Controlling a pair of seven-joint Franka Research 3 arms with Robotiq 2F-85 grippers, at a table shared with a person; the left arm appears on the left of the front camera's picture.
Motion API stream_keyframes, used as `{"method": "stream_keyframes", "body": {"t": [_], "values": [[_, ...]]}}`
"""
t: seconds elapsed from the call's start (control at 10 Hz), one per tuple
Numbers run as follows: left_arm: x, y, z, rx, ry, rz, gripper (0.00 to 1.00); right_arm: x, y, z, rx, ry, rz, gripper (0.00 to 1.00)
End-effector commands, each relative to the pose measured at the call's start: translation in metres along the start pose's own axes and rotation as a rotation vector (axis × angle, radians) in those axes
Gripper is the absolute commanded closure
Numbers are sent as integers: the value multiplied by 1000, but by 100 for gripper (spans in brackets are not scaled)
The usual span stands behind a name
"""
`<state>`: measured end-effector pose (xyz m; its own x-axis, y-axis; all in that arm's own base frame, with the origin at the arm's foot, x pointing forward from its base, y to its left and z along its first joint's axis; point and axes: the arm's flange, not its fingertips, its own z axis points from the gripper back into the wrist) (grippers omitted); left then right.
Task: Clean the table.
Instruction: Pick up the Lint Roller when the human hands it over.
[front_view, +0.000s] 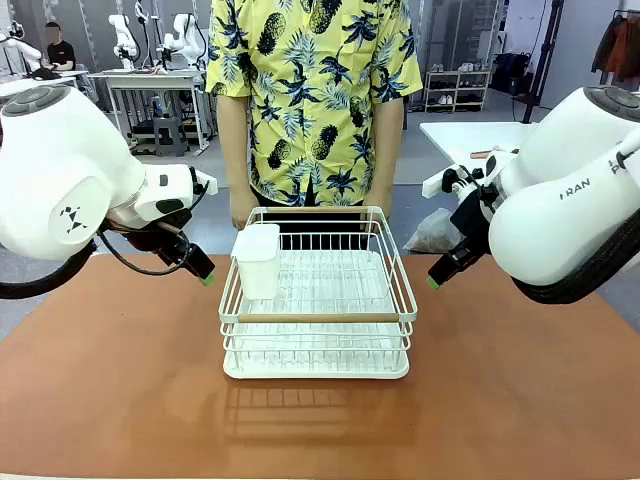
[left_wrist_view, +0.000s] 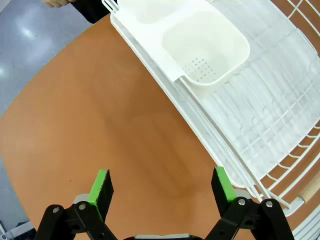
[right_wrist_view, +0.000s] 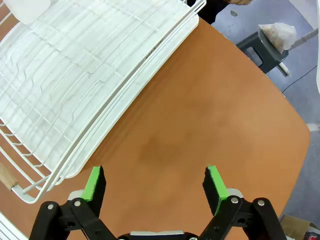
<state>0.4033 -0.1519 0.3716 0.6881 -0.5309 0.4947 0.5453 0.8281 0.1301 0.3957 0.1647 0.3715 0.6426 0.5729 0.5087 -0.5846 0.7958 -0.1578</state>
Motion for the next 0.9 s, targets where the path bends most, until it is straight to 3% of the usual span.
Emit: {"method": "stream_keyframes", "body": {"t": [0.0,0.8], "values": [[0,0,0,0,0,0,0,0,0,0,0,0,0,0],[0,0,0,0,0,0,0,0,0,0,0,0,0,0]]}}
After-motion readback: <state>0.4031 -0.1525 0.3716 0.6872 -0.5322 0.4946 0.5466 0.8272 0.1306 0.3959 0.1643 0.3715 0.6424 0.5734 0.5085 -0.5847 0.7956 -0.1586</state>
